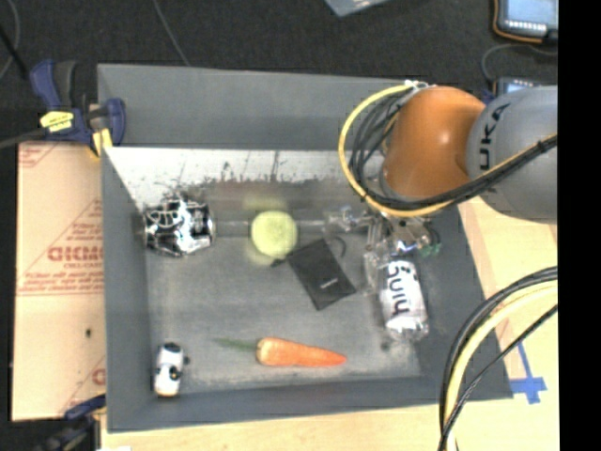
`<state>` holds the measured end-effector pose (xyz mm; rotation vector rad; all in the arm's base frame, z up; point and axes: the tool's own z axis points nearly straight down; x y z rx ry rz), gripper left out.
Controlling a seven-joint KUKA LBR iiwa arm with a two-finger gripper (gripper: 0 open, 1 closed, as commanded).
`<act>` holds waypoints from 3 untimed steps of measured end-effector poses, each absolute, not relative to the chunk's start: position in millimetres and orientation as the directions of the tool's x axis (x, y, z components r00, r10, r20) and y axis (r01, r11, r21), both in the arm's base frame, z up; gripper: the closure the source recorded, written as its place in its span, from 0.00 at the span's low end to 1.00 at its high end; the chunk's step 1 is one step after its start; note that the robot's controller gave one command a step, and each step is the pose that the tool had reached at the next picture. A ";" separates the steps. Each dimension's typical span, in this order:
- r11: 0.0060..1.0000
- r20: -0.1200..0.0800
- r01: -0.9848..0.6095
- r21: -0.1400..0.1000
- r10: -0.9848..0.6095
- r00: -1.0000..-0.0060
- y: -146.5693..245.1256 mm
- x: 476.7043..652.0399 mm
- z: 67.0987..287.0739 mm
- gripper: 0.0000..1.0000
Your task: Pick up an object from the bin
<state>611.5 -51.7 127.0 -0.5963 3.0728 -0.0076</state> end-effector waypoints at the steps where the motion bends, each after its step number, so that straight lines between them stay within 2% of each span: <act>1: 0.988 -0.013 -0.156 -0.004 -0.156 -0.988 -19.3 620.2 111.5 0.00; 2: 1.000 -0.016 0.000 0.000 0.000 -1.000 -2.4 631.9 98.1 0.00; 3: 0.967 -0.017 -0.254 -0.008 -0.254 -0.967 -11.1 638.2 83.5 0.00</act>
Offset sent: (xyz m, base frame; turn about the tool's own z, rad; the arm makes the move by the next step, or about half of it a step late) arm 0.0409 0.0553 -0.0537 -0.0076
